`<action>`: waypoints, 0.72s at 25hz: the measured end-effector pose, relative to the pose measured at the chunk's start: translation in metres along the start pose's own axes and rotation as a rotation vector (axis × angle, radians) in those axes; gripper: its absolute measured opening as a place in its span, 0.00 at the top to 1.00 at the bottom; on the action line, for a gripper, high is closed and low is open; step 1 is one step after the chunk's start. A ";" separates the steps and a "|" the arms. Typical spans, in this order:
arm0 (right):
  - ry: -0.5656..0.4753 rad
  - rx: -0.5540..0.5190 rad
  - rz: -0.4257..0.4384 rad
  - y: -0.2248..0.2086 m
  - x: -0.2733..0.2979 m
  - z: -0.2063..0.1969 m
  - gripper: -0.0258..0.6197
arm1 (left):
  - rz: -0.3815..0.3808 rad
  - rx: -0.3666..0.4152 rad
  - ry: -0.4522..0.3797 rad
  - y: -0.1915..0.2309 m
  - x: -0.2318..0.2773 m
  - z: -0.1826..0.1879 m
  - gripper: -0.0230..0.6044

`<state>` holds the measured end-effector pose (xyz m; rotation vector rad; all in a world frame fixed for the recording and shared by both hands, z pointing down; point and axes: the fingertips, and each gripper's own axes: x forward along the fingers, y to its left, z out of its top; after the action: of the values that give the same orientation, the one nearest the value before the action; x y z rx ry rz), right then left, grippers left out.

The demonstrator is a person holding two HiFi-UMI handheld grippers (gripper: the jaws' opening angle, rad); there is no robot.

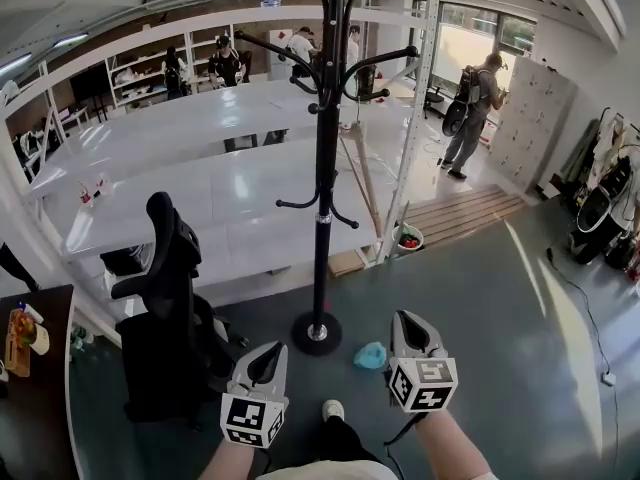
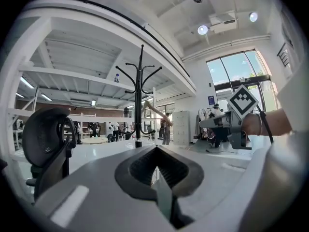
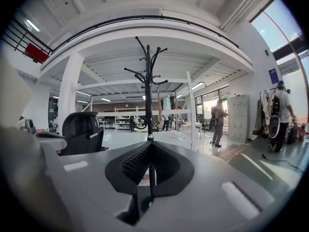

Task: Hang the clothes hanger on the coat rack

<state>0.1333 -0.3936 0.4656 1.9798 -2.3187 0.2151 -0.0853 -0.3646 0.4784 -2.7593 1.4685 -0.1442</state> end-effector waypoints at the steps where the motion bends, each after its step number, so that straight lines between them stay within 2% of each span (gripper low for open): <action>1: 0.012 0.000 0.001 0.003 -0.008 -0.011 0.92 | -0.005 -0.002 0.003 -0.005 -0.006 -0.004 0.96; 6: 0.050 0.001 0.002 0.021 -0.055 -0.042 0.92 | -0.023 -0.023 0.003 -0.027 -0.041 -0.011 0.96; 18: 0.081 -0.007 0.012 0.044 -0.150 -0.076 0.92 | -0.036 -0.040 -0.027 -0.082 -0.107 -0.001 0.96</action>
<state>0.1120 -0.2288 0.5147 1.9172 -2.2792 0.2827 -0.0772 -0.2300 0.4758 -2.8083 1.4319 -0.0794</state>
